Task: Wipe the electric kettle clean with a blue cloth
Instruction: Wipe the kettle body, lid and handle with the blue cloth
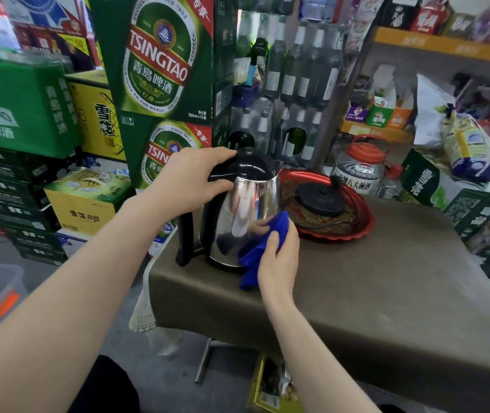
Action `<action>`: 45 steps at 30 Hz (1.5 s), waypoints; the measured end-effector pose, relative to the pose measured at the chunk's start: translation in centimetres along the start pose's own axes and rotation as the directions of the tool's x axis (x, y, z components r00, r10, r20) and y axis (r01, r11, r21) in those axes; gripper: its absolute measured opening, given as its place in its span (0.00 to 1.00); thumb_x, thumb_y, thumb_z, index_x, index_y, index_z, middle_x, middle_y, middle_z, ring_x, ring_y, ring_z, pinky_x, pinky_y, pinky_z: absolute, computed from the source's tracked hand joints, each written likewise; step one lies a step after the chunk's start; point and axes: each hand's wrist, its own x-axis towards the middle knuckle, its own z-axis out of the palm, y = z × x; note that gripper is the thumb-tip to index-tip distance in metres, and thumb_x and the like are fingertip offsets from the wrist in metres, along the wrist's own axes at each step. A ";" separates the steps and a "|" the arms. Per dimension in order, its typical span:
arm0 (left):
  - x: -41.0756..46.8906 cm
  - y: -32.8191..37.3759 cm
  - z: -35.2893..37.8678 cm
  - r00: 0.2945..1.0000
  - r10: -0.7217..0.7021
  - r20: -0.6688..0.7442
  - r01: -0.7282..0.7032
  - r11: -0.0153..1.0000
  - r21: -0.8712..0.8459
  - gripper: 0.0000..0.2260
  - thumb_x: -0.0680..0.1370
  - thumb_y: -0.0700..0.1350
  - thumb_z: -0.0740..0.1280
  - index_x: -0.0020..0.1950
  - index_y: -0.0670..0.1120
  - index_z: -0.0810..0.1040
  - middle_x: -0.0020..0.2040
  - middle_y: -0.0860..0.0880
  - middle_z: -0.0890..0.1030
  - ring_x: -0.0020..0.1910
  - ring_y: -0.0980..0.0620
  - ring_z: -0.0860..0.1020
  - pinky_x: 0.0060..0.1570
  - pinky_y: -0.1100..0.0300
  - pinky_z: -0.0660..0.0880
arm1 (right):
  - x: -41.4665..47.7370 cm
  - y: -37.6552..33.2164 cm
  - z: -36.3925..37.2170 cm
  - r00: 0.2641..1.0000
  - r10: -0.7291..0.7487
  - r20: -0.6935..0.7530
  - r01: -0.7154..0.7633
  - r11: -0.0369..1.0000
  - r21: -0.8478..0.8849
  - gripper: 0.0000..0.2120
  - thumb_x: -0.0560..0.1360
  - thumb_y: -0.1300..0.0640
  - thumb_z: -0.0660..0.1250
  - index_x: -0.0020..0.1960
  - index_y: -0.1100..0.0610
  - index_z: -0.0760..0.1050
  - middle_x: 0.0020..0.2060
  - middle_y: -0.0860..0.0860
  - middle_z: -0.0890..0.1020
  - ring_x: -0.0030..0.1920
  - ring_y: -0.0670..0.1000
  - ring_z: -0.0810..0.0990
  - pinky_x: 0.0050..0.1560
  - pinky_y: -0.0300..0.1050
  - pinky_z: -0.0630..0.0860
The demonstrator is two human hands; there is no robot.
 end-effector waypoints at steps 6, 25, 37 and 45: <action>0.3 -1.5 -1.1 0.995 -0.013 0.104 0.027 0.990 -0.141 0.25 0.75 0.43 0.71 0.72 0.51 0.72 0.63 0.51 0.80 0.62 0.53 0.77 0.61 0.63 0.69 | 1.8 -4.6 0.4 0.883 -0.468 -0.014 0.454 0.863 -0.220 0.23 0.83 0.58 0.58 0.77 0.50 0.63 0.74 0.49 0.67 0.72 0.48 0.65 0.71 0.40 0.61; -0.3 -2.5 0.2 0.999 0.038 -0.010 -0.039 0.990 -0.134 0.25 0.75 0.45 0.71 0.71 0.51 0.72 0.67 0.54 0.77 0.65 0.54 0.75 0.64 0.60 0.69 | 2.9 -6.8 -0.3 0.841 -0.541 -0.018 0.510 0.802 -0.311 0.17 0.82 0.57 0.59 0.70 0.55 0.74 0.66 0.51 0.75 0.63 0.50 0.70 0.65 0.29 0.59; -0.1 -2.6 0.8 0.997 0.053 -0.053 -0.059 0.992 -0.112 0.24 0.75 0.45 0.71 0.71 0.51 0.72 0.67 0.54 0.77 0.66 0.53 0.75 0.64 0.58 0.69 | 5.5 -9.3 -3.2 0.777 -0.585 0.231 0.619 0.648 -0.442 0.13 0.81 0.59 0.60 0.61 0.55 0.79 0.56 0.50 0.77 0.54 0.52 0.73 0.54 0.35 0.59; 0.0 -2.5 0.7 0.996 0.066 -0.057 -0.072 0.992 -0.101 0.26 0.74 0.47 0.72 0.72 0.51 0.71 0.66 0.53 0.78 0.63 0.52 0.76 0.62 0.56 0.71 | 7.6 -11.1 -0.3 0.762 -0.612 0.209 0.621 0.602 -0.502 0.15 0.80 0.58 0.58 0.61 0.57 0.80 0.58 0.54 0.79 0.57 0.56 0.76 0.55 0.42 0.63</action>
